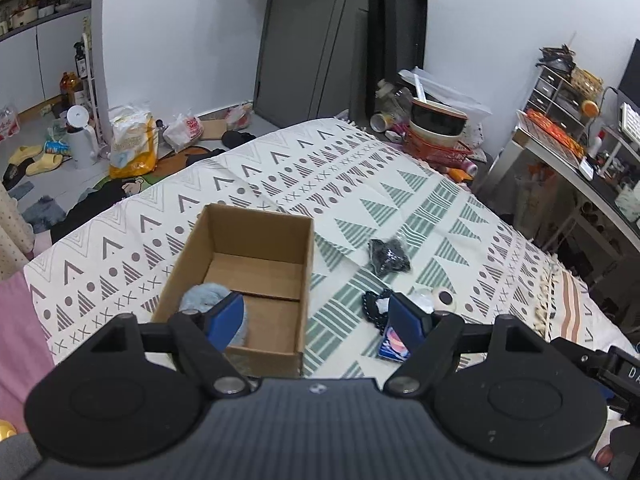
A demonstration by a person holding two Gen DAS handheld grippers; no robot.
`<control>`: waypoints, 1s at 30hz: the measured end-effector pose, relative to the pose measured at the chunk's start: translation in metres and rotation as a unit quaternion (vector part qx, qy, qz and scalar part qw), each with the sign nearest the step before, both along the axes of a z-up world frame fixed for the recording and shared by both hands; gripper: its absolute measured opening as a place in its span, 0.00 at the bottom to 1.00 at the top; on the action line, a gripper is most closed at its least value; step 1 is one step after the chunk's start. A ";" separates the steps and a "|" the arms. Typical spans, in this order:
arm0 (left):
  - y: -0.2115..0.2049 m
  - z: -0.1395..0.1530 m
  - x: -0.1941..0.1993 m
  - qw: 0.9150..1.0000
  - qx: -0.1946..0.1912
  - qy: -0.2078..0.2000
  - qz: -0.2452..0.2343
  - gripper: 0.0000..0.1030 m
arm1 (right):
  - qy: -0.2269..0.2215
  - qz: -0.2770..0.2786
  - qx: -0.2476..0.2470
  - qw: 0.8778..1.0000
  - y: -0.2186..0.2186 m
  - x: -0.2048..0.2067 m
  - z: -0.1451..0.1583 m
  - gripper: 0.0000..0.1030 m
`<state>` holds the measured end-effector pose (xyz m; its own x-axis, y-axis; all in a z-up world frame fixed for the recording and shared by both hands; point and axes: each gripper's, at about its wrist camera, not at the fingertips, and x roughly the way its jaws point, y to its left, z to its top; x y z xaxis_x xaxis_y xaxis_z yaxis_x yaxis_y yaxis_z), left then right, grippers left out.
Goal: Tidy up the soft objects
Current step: 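Reach the left gripper to the blue denim plush and grasp it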
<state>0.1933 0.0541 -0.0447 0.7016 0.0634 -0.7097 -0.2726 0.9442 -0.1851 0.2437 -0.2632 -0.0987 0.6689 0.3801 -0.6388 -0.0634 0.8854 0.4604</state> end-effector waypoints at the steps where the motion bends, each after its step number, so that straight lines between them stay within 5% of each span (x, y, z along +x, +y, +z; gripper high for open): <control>1: -0.004 0.000 -0.001 1.000 0.002 0.001 -0.003 0.76 | 0.000 -0.001 0.003 1.000 -0.005 -0.001 -0.001 1.00; 17: -0.055 -0.018 0.003 0.999 0.014 0.029 -0.021 0.76 | 0.031 0.015 0.094 0.995 -0.037 0.006 -0.032 1.00; 30: -0.074 -0.080 0.018 0.994 -0.001 0.106 -0.028 0.76 | 0.064 0.044 0.081 0.994 -0.019 0.024 -0.060 1.00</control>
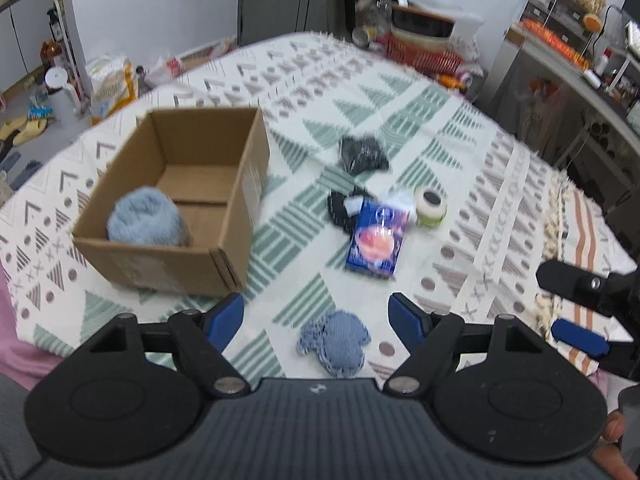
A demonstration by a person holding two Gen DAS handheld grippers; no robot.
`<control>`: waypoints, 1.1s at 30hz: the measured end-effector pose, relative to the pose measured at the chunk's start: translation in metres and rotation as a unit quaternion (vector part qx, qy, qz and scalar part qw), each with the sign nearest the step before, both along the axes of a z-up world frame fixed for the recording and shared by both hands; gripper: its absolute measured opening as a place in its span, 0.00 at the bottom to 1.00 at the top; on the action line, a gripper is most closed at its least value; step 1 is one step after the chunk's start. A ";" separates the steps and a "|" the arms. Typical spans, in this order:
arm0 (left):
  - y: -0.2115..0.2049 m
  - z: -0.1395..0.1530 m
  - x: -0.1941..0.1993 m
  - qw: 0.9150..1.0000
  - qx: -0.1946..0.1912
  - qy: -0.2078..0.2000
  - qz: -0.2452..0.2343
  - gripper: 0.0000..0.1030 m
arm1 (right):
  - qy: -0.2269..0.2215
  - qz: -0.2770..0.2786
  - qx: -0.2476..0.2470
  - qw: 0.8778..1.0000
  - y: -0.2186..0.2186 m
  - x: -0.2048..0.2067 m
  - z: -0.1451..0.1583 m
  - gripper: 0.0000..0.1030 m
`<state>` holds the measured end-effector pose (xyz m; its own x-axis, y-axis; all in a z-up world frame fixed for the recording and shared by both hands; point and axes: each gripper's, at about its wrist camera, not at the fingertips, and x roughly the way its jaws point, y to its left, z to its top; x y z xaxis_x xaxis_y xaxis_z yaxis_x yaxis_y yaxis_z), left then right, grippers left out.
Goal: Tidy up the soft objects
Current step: 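Reach the left gripper to the blue denim plush and grasp it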
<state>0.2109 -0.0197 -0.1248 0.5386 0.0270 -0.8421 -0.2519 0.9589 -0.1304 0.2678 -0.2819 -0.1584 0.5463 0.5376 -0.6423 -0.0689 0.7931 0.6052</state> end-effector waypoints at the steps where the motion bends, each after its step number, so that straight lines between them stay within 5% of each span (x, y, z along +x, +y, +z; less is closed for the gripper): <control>1: -0.001 -0.004 0.002 1.000 -0.002 0.005 -0.002 0.76 | 0.002 0.002 -0.001 1.000 0.001 0.002 -0.002 1.00; 25: -0.013 -0.098 0.040 0.994 -0.046 0.097 0.012 0.72 | -0.014 0.047 0.028 0.998 0.025 0.034 -0.029 0.99; 33: -0.010 -0.110 0.057 0.993 -0.057 0.100 0.011 0.30 | 0.006 0.043 0.015 0.999 0.034 0.053 -0.050 0.90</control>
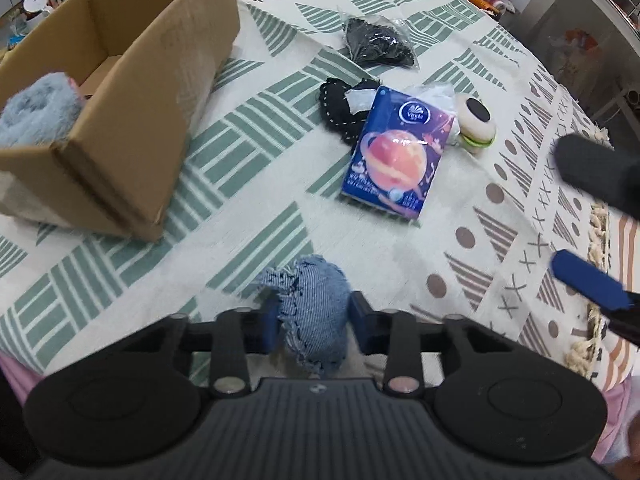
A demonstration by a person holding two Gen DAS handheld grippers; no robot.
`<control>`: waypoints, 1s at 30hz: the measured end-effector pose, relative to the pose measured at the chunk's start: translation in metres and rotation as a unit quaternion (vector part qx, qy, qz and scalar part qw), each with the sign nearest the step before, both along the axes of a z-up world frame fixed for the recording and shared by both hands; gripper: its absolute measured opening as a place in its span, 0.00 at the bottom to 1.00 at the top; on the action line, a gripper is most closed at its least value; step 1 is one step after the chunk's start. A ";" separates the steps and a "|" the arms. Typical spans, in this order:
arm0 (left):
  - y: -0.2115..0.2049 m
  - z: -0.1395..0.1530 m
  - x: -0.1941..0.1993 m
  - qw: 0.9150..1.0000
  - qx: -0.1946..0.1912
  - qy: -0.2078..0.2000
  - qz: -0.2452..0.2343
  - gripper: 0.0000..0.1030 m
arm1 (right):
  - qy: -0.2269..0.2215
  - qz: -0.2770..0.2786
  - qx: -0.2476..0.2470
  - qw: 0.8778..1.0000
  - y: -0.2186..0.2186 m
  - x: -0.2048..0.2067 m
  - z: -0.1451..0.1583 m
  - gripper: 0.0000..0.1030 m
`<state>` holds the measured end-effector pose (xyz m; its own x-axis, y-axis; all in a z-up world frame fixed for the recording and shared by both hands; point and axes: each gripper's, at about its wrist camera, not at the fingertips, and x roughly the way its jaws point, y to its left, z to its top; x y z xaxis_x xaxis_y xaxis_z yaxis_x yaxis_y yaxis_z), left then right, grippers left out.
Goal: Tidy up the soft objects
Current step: 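Reach the left gripper to the blue denim plush and grasp it, then carry the denim plush to the box with the left gripper while the right gripper grasps the tissue pack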
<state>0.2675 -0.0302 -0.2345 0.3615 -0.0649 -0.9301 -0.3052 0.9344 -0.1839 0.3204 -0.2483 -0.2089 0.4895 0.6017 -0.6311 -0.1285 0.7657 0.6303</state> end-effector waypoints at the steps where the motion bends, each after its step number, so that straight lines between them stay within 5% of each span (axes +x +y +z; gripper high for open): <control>1: 0.001 0.001 0.002 1.000 -0.001 -0.002 0.001 0.27 | 0.002 -0.001 -0.002 1.000 0.002 0.003 -0.002 0.88; 6: 0.004 0.008 0.014 1.000 -0.004 -0.020 -0.007 0.26 | 0.011 0.000 -0.006 1.000 0.012 0.018 -0.015 0.76; 23: 0.024 0.014 0.046 0.999 0.005 -0.027 -0.021 0.26 | 0.040 0.011 -0.024 0.999 0.046 0.052 -0.047 0.63; 30: 0.031 0.029 0.048 0.999 0.011 -0.044 -0.026 0.26 | 0.034 0.025 -0.038 0.998 0.058 0.052 -0.046 0.33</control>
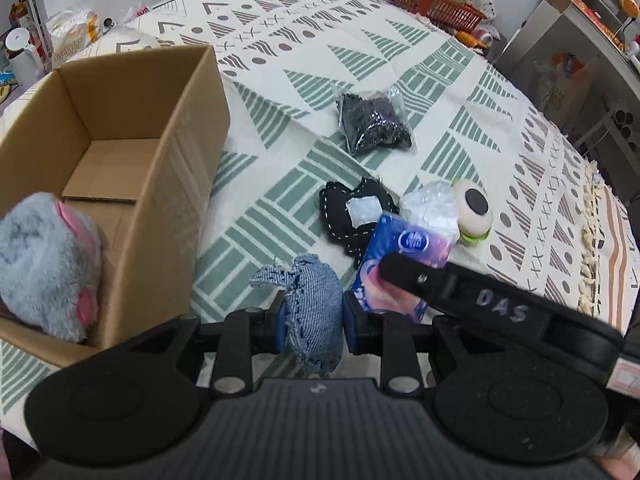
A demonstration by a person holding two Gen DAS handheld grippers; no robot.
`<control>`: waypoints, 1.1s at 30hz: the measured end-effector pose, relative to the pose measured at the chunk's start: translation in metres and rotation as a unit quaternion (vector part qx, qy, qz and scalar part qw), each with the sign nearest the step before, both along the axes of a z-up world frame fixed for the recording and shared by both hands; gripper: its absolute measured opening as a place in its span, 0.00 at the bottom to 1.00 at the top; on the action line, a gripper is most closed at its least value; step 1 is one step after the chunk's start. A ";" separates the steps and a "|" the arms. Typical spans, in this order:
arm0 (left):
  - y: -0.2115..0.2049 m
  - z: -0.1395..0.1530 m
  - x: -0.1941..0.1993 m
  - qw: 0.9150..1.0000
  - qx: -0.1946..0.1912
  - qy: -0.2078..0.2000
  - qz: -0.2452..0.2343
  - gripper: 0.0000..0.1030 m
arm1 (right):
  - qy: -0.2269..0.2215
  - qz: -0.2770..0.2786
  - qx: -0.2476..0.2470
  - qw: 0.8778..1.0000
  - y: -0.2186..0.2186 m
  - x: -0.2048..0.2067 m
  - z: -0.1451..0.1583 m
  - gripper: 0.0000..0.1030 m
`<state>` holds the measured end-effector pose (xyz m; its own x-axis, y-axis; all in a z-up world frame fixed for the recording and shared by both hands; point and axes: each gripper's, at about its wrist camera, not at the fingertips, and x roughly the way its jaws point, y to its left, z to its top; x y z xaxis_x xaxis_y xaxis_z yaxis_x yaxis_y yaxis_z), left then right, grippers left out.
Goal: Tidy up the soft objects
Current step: 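Carry the denim plush to the box with the left gripper while the right gripper grasps the tissue pack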
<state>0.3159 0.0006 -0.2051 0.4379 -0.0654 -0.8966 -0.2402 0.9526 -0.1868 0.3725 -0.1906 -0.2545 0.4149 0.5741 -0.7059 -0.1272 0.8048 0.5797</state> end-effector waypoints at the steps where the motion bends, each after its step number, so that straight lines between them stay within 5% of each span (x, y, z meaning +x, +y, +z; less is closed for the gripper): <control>1: 0.001 0.002 -0.001 1.000 0.000 0.000 -0.001 0.26 | -0.005 0.001 -0.004 1.000 0.000 -0.002 0.003 0.31; 6: 0.001 0.015 -0.011 1.000 0.005 -0.013 -0.004 0.26 | -0.032 0.004 -0.010 0.999 0.001 -0.013 0.021 0.21; 20: 0.020 0.073 -0.042 0.997 0.007 -0.074 0.011 0.26 | -0.100 -0.016 -0.022 0.995 -0.008 -0.049 0.076 0.20; 33: 0.048 0.095 -0.061 0.995 -0.001 -0.100 0.023 0.26 | -0.154 -0.014 -0.021 0.988 0.006 -0.072 0.116 0.20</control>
